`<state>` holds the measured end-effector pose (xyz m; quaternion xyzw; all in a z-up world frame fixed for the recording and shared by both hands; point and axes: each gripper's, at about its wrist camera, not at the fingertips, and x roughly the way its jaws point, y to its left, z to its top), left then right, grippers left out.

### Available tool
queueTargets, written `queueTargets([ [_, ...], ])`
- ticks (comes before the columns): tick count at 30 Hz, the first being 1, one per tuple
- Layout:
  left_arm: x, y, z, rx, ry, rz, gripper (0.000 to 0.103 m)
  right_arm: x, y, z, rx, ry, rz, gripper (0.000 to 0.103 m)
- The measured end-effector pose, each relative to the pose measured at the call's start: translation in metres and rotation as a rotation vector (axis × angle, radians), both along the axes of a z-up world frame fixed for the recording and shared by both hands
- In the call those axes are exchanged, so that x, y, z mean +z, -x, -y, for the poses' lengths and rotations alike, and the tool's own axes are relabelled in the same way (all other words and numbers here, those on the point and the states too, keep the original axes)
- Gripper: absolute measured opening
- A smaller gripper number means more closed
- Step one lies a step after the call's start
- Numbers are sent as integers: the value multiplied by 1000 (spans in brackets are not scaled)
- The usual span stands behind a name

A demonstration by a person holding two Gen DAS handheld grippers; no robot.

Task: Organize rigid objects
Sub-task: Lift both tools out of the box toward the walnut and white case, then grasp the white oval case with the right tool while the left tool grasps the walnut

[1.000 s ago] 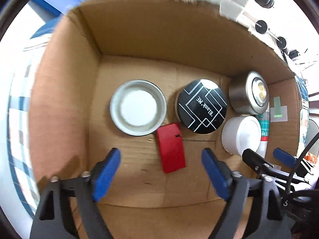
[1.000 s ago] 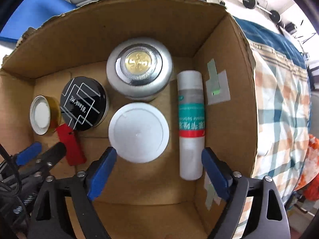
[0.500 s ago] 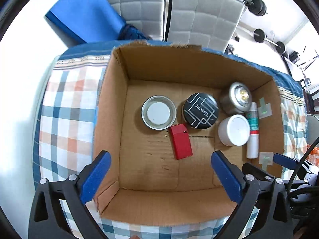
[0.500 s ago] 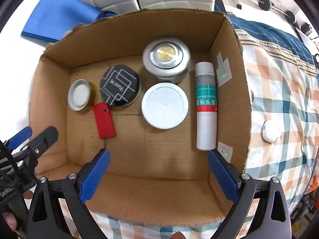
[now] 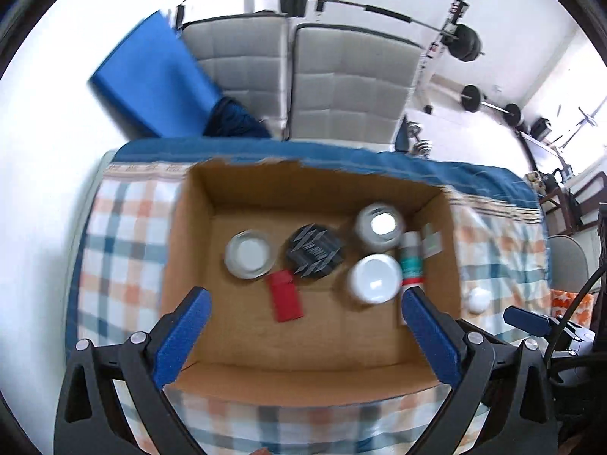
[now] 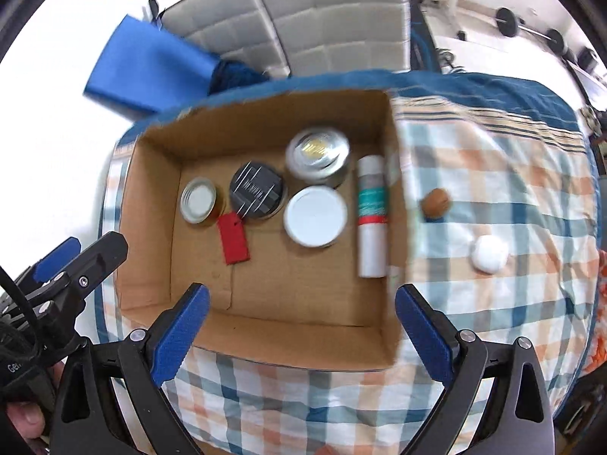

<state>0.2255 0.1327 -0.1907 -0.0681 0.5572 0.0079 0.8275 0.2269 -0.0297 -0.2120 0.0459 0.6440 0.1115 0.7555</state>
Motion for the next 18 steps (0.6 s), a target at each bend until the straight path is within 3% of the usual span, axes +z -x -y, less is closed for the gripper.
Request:
queueTargets([
  [5,-3,-31,58,-42,-15,7,103,4,-20,71,-133,13,-5,100],
  [9,-25,-59,107,-87,-92,-22,103,-16,-37,134,-249,14,-64,100],
  [14,-61,-82,141,-107,-181,-79,103,-74,-52,184,-337,22,-181,100],
  [18,-79,-88,146,-81,-185,-128,103,-128,-58,202,-378,19,-274,97],
])
